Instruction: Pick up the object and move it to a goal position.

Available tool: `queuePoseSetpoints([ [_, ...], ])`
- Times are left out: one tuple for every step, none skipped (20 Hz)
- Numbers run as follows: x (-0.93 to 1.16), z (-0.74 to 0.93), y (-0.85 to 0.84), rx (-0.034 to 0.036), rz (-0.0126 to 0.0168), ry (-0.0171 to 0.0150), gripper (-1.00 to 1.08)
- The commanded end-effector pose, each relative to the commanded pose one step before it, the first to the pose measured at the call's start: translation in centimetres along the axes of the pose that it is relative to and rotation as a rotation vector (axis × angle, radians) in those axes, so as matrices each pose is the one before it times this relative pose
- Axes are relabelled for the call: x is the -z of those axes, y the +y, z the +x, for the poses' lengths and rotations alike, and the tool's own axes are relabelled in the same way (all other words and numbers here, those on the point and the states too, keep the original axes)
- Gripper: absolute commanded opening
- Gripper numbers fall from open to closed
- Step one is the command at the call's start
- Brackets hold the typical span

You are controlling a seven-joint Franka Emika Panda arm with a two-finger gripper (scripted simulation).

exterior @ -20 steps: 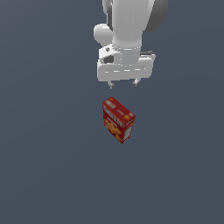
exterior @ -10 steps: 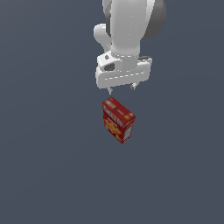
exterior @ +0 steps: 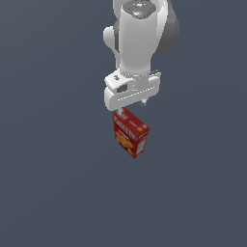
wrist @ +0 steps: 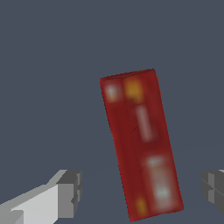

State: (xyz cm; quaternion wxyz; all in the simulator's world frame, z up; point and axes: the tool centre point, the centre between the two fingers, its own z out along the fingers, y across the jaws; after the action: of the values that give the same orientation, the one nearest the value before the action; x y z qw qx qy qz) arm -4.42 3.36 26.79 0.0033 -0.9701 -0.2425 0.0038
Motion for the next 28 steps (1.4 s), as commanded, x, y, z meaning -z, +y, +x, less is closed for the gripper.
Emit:
queuePoseSetpoints([
  [-0.644, 0.302, 0.396, 0.05689, -0.00221, 0.00168, 1.0],
  [-0.228, 0.091, 0.14, 0.01945, -0.00075, 0.00045, 1.0],
  [-0.215, 0.081, 0.133, 0.01819, -0.00071, 0.0004, 1.0],
  [-0.201, 0.072, 0.124, 0.01694, -0.00068, 0.00036, 1.0],
  [-0.187, 0.064, 0.116, 0.01569, -0.00063, 0.00032, 1.0],
  [-0.172, 0.057, 0.107, 0.01444, -0.00059, 0.00028, 1.0],
  [-0.158, 0.05, 0.098, 0.01318, -0.00054, 0.00025, 1.0],
  [-0.143, 0.043, 0.089, 0.01193, -0.0005, 0.00021, 1.0],
  [-0.129, 0.038, 0.079, 0.01069, -0.00045, 0.00019, 1.0],
  [-0.114, 0.032, 0.07, 0.00943, -0.0004, 0.00016, 1.0],
  [-0.099, 0.026, 0.063, 0.00813, -0.00035, 0.00013, 1.0],
  [-0.084, 0.023, 0.051, 0.00693, -0.0003, 0.00011, 1.0],
  [-0.069, 0.017, 0.043, 0.00565, -0.00024, 0.00009, 1.0],
  [-0.053, 0.014, 0.032, 0.00442, -0.00019, 0.00007, 1.0],
  [-0.038, 0.01, 0.023, 0.00316, -0.00014, 0.00005, 1.0],
  [-0.023, 0.003, 0.017, 0.00183, -0.00008, 0.00003, 1.0],
  [-0.008, 0.004, 0.002, 0.00069, -0.00003, 0.00001, 1.0],
  [0.028, -0.022, -0.028, -0.00416, 0.00041, -0.00037, 1.0],
  [-0.033, -0.001, 0.001, 0.0, 0.0, 0.0, 1.0],
  [-0.097, -0.004, 0.003, 0.0, 0.0, 0.0, 1.0],
  [-0.162, -0.008, 0.005, 0.0, 0.0, 0.0, 1.0],
  [-0.226, -0.011, 0.006, 0.0, 0.0, 0.0, 1.0],
  [-0.286, 0.008, -0.025, 0.00069, -0.00005, 0.00007, 1.0],
  [-0.356, -0.019, 0.009, 0.0, 0.0, 0.0, 1.0],
  [-0.415, 0.0, -0.024, 0.00069, -0.00005, 0.00007, 1.0],
  [-0.485, -0.028, 0.01, 0.0, 0.0, 0.0, 1.0],
  [-0.54, 0.001, -0.035, 0.00097, -0.00007, 0.0001, 1.0],
  [-0.52, -0.029, 0.011, 0.0, 0.0, 0.0, 1.0],
])
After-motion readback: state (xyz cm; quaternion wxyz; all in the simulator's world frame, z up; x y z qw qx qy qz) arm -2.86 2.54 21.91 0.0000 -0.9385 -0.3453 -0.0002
